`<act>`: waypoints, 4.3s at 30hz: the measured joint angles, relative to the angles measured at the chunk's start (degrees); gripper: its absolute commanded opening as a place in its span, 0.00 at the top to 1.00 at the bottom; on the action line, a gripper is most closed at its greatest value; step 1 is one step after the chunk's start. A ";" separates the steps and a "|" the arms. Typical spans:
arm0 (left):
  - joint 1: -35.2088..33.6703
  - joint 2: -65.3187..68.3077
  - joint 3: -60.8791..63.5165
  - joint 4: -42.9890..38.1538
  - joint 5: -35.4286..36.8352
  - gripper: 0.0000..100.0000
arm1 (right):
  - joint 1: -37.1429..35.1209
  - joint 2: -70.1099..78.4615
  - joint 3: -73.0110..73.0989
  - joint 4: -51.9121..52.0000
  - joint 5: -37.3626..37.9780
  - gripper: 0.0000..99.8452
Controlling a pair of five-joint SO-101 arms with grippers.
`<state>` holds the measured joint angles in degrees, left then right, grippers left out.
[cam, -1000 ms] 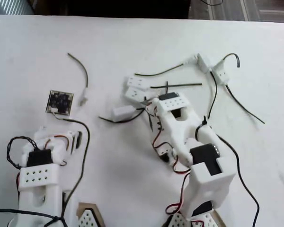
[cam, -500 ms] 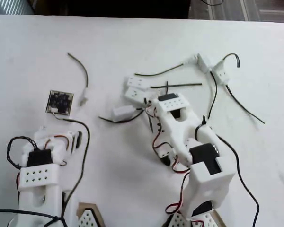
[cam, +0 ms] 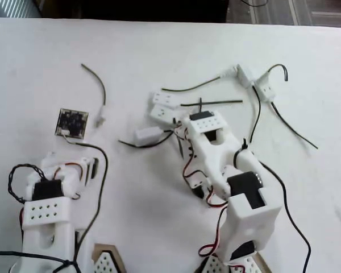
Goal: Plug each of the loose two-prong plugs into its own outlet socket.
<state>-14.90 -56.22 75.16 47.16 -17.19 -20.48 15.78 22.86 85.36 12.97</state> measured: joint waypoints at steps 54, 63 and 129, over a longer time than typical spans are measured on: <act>27.08 43.96 -49.76 14.51 -28.22 0.72 | 18.81 -52.13 39.82 -56.26 -32.53 0.98; 27.78 69.89 -68.92 15.30 -28.40 0.72 | 18.81 -52.13 39.82 -56.44 -32.53 0.98; 30.24 29.80 -61.19 39.56 -10.81 0.98 | 25.32 -52.13 39.82 -56.44 -32.44 0.98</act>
<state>15.34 -26.42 13.98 86.73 -28.00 4.84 -36.35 62.68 28.92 -19.47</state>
